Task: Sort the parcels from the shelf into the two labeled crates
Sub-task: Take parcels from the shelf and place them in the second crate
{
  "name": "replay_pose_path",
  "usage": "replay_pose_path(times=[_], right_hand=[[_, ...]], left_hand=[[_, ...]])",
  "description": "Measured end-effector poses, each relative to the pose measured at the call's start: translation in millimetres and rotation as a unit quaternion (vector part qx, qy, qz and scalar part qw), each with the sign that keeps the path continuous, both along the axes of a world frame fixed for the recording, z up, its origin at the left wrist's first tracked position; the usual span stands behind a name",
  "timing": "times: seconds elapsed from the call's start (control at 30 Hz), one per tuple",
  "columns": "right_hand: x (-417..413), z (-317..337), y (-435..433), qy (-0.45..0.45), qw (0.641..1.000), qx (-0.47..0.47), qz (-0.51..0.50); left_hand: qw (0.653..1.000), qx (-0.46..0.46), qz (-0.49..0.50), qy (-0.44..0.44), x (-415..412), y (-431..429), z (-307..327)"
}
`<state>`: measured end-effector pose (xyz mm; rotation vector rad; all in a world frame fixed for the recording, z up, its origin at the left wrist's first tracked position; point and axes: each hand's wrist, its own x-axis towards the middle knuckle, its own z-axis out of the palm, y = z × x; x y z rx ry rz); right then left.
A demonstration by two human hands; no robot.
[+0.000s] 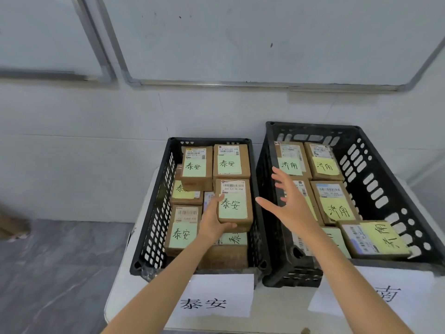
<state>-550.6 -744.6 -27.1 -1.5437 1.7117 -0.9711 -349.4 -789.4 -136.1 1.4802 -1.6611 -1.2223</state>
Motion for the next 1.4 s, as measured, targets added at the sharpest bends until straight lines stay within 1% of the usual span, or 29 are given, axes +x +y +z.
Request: replay_pose_path(times=[0.17, 0.3, 0.5, 0.63, 0.7, 0.8, 0.9, 1.07, 1.2, 1.4], right_hand=[[-6, -6, -2, 0.011, 1.000, 0.006, -0.001], [-10, -10, -3, 0.033, 0.999, 0.011, 0.001], [-10, -13, -4, 0.129, 0.991, -0.002, 0.039], [-10, -11, -3, 0.184, 0.981, -0.009, 0.058], [-9, -6, -2, 0.210, 0.975, -0.017, 0.066], [-2, 4, 0, 0.254, 0.963, -0.041, 0.081], [9, 17, 6, 0.289, 0.949, -0.070, 0.104], [37, 42, 28, 0.328, 0.927, -0.099, 0.150], [70, 64, 58, 0.340, 0.906, -0.132, 0.213], [134, 88, 136, 0.334, 0.863, -0.208, 0.317]], left_hand=[[0.999, -0.026, -0.014, -0.040, -7, -2, -12], [0.999, -0.021, -0.019, -0.042, -6, -4, -18], [0.997, -0.016, -0.017, -0.072, -4, -4, -17], [0.990, -0.023, -0.038, -0.136, 1, 0, -6], [0.987, -0.024, -0.037, -0.155, 6, 4, 5], [0.977, -0.063, -0.022, -0.203, 18, 15, 29], [0.964, -0.105, 0.015, -0.244, 35, 33, 58], [0.951, -0.137, 0.106, -0.256, 71, 87, 109], [0.918, -0.165, 0.188, -0.308, 99, 154, 145], [0.867, -0.163, 0.326, -0.340, 129, 293, 184]])
